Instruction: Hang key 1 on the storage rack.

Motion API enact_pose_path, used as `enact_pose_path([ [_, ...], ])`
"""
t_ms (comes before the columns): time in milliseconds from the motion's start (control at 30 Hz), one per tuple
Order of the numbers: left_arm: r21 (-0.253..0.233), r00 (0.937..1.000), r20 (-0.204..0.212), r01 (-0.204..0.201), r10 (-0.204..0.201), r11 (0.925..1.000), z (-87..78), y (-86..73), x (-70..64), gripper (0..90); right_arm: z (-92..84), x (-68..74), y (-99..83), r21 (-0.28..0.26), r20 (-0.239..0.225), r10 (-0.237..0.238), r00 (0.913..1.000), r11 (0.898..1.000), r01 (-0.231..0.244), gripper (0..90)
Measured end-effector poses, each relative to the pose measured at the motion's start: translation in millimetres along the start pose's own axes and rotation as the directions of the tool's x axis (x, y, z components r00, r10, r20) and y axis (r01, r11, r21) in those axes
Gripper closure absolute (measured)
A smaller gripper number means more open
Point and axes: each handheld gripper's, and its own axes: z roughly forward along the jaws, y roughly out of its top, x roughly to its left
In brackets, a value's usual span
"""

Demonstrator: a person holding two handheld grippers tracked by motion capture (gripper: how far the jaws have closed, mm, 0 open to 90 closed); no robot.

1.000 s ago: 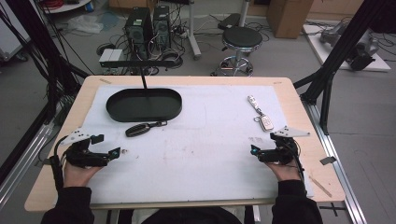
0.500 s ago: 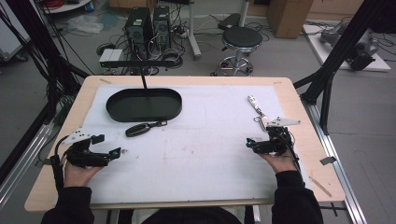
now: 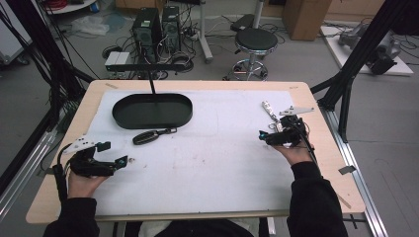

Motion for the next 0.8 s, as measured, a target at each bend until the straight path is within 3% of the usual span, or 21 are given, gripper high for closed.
enact_pose_path([
  [233, 0.007, 0.9999, 0.009, -0.006, 0.006, 1.0000, 1.4, -0.4, -0.6, 4.3, 10.3, -7.0, 17.2, 0.043, 0.005, -0.033, 0.9995, 0.999, 0.033, 0.8],
  [533, 0.005, 0.9996, 0.000, -0.028, 0.028, 0.9996, 2.1, -0.1, -3.3, 4.3, 37.9, -28.8, 22.0, 0.123, -0.049, 0.030, 0.9984, 0.992, -0.024, 0.8],
  [800, 0.051, 0.9985, -0.013, -0.053, 0.054, 0.9973, 3.9, -1.0, -7.7, 4.3, 57.0, -44.8, 33.1, 0.188, -0.036, 0.009, 0.9993, 0.982, -0.002, 0.8],
])
